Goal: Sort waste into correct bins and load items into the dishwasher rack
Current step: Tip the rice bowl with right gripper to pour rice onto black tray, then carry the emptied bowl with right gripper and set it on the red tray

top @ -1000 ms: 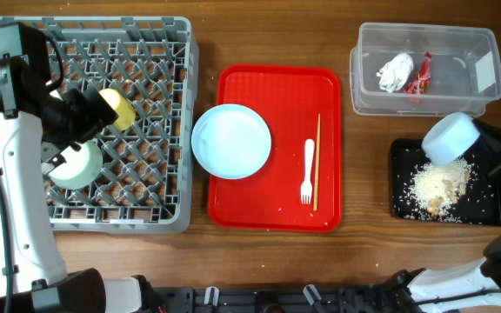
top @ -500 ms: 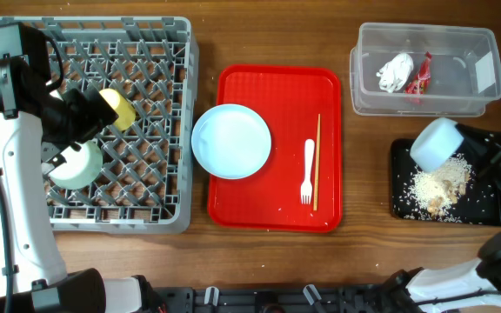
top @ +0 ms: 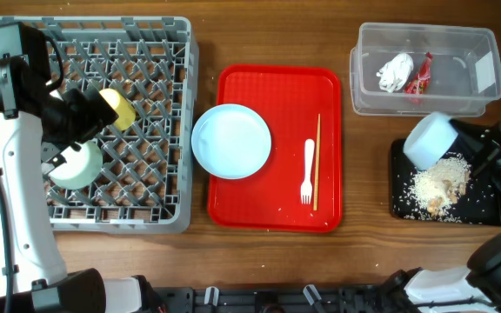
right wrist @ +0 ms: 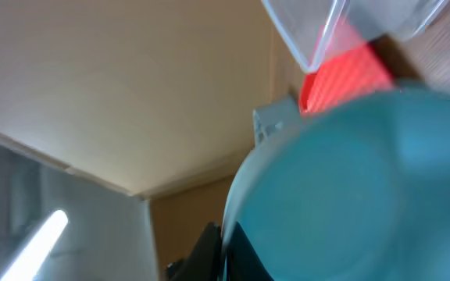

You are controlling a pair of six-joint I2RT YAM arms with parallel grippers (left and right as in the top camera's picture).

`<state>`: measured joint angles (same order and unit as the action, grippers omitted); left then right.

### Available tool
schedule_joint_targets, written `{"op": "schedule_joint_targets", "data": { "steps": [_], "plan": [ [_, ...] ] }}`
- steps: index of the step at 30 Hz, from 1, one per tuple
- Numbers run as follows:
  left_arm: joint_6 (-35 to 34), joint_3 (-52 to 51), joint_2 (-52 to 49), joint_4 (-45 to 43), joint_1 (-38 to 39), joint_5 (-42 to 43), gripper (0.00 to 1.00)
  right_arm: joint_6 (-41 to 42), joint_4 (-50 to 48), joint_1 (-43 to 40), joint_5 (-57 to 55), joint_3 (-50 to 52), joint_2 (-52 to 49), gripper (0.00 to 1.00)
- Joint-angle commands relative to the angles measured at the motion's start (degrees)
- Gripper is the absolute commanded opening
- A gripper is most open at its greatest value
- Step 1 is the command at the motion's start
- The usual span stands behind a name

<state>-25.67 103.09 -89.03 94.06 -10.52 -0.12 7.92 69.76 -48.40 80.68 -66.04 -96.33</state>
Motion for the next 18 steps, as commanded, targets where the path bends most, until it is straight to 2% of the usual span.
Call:
{"op": "schedule_joint_targets", "data": {
  "steps": [1,2,3,6,10,15,17,18],
  "plan": [
    [-0.5,0.0,0.0,0.0,-0.2,0.1,1.0,2.9,-2.0,0.2,-2.8,-0.3,2.7,0.04],
    [-0.5,0.0,0.0,0.0,-0.2,0.1,1.0,10.2,-9.8,0.5,-6.6,-0.3,3.1,0.04],
    [-0.5,0.0,0.0,0.0,-0.2,0.1,1.0,12.1,-12.2,1.1,-8.4,-0.3,3.3,0.04],
    [-0.5,0.0,0.0,0.0,-0.2,0.1,1.0,8.1,-10.4,4.9,-8.4,-0.4,5.2,0.04],
    [-0.5,0.0,0.0,0.0,-0.2,0.1,1.0,13.6,-15.3,14.3,-21.0,-1.9,10.5,0.04],
    [-0.5,0.0,0.0,0.0,-0.2,0.1,1.0,20.1,-18.7,37.0,-36.0,-3.6,17.0,0.04],
    [-0.5,0.0,0.0,0.0,-0.2,0.1,1.0,25.8,-20.2,47.9,-46.6,-3.5,17.1,0.04],
    [-0.5,0.0,0.0,0.0,-0.2,0.1,1.0,31.2,-21.1,57.6,-56.5,-3.5,16.2,0.04]
  ]
}}
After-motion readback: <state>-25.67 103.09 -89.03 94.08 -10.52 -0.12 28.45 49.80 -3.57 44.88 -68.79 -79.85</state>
